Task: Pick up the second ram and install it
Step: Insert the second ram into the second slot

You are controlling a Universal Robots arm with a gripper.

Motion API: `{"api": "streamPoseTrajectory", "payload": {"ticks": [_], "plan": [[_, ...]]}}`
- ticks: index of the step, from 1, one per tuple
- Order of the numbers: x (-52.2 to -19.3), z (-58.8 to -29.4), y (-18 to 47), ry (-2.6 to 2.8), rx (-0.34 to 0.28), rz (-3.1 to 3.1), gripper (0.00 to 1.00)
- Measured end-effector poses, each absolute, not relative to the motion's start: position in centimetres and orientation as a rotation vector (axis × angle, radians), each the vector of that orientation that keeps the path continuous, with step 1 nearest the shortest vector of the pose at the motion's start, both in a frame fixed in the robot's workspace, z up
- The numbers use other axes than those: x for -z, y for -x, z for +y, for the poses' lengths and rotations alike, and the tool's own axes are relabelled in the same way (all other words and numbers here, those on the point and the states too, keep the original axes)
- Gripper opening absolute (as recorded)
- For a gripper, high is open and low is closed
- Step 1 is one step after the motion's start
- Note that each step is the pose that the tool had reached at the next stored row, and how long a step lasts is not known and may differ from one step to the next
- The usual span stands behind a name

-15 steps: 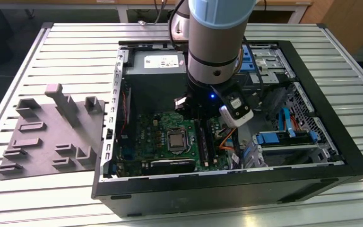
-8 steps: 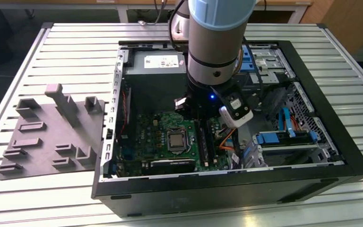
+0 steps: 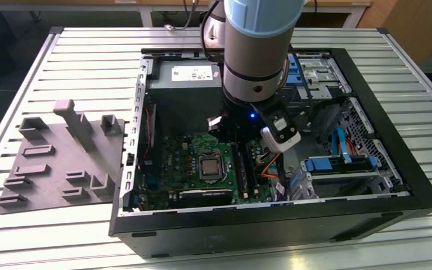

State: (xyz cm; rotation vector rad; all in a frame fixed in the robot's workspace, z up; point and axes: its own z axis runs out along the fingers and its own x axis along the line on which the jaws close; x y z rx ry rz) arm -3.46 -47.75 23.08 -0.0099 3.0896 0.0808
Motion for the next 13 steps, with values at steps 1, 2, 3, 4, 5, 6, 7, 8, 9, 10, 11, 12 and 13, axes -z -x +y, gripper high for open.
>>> {"api": "streamPoseTrajectory", "payload": {"ticks": [1,2,3,4,5,6,7,8,9,10,11,12,13], "plan": [[-23.06,-47.75,3.46,0.01,-0.082,3.09,0.12],[-23.05,-47.75,3.46,0.01,-0.082,3.09,0.12],[-23.03,-47.75,3.46,0.01,-0.083,3.09,0.12],[-23.01,-47.75,3.46,0.01,-0.085,3.09,0.12],[-23.0,-47.74,3.46,0.01,-0.086,3.089,0.12],[-23.0,-47.74,3.46,0.01,-0.086,3.089,0.12],[-23.0,-47.74,3.46,0.01,-0.087,3.089,0.12],[-23.0,-47.75,3.46,0.01,-0.087,3.089,0.12],[-22.99,-47.75,3.46,0.01,-0.087,3.09,0.12],[-22.99,-47.75,3.46,0.01,-0.087,3.089,0.12],[-22.98,-47.75,3.46,0.01,-0.088,3.089,0.12],[-22.98,-47.75,3.46,0.01,-0.089,3.089,0.12],[-22.97,-47.75,3.46,0.01,-0.09,3.089,0.12]]}}
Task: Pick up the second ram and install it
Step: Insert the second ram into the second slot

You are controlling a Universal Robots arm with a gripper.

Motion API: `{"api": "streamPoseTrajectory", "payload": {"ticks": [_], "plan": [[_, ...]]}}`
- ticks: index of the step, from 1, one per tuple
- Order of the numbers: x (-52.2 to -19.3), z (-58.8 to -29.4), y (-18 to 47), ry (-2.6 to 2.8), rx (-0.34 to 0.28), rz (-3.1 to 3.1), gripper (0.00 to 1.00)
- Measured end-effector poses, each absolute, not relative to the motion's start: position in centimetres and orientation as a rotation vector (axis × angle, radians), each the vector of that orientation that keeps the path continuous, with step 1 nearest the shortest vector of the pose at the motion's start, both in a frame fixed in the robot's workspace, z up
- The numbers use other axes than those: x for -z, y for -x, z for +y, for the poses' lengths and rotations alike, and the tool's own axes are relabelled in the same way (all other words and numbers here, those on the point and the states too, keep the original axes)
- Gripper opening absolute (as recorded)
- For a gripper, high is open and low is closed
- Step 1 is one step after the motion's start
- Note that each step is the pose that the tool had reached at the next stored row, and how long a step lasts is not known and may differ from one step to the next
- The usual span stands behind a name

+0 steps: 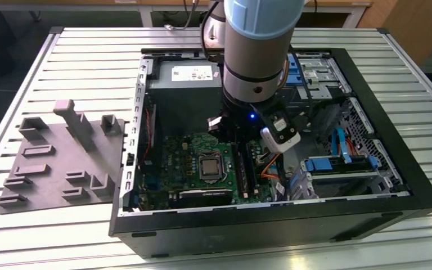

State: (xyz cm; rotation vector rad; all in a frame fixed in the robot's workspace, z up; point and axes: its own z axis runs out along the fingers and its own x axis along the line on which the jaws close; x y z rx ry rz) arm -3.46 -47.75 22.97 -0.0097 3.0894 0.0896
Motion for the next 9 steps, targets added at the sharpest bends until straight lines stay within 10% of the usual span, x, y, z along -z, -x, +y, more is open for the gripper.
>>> {"api": "streamPoseTrajectory", "payload": {"ticks": [9], "plan": [[-22.75,-47.79,3.47,0.006,-0.092,3.089,0.12]]}}
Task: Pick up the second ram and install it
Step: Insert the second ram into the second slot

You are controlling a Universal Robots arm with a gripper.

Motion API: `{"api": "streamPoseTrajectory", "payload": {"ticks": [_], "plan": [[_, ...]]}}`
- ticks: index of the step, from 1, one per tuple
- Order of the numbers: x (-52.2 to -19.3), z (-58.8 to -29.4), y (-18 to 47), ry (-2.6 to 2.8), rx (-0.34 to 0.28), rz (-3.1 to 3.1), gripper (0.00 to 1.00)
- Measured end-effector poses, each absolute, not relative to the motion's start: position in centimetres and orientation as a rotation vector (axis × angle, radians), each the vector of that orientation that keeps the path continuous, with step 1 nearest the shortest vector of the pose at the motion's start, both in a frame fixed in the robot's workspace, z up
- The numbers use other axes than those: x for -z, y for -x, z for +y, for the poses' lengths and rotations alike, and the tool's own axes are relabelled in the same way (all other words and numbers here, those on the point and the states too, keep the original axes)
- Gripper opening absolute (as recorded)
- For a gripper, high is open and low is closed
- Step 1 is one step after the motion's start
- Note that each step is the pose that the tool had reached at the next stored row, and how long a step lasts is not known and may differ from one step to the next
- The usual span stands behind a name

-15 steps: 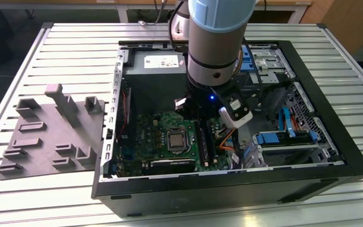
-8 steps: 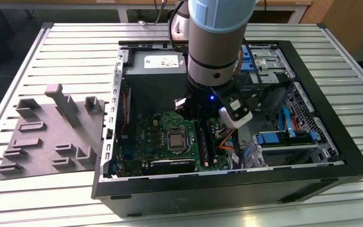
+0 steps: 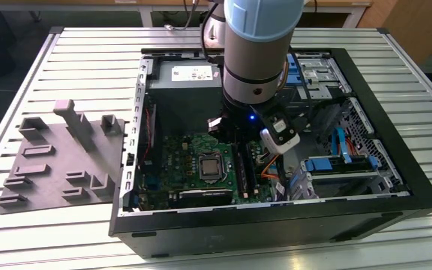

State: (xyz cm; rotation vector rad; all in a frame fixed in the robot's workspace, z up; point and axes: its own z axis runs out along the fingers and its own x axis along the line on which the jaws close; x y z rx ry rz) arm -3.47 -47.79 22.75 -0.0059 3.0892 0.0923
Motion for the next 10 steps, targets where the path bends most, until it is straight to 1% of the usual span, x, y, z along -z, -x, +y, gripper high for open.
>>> {"api": "streamPoseTrajectory", "payload": {"ticks": [10], "plan": [[-22.74,-47.79,3.44,-0.01,-0.092,3.089,0.12]]}}
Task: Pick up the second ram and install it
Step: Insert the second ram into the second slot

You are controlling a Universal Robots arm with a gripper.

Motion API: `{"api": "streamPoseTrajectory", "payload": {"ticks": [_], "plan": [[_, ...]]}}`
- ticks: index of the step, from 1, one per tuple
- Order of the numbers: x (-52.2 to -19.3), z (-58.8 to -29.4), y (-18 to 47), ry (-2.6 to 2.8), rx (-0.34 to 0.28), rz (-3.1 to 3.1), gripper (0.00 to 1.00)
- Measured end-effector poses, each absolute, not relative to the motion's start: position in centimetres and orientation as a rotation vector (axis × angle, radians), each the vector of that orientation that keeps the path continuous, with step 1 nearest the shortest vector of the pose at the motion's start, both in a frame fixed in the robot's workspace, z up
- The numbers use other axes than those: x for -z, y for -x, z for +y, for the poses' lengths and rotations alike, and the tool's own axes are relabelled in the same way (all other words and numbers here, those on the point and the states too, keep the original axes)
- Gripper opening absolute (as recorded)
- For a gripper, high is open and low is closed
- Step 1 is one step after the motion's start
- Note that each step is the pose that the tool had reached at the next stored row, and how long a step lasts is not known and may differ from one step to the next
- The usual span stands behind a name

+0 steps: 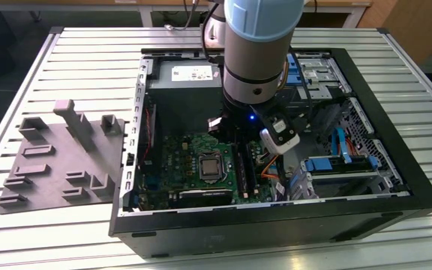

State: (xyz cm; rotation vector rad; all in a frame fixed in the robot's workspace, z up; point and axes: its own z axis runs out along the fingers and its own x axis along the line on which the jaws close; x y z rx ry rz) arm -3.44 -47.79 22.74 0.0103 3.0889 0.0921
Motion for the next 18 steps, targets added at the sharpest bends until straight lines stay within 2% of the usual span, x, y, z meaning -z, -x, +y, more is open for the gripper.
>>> {"api": "streamPoseTrajectory", "payload": {"ticks": [18], "plan": [[-22.66,-47.79,3.34,-0.022,-0.092,3.089,0.12]]}}
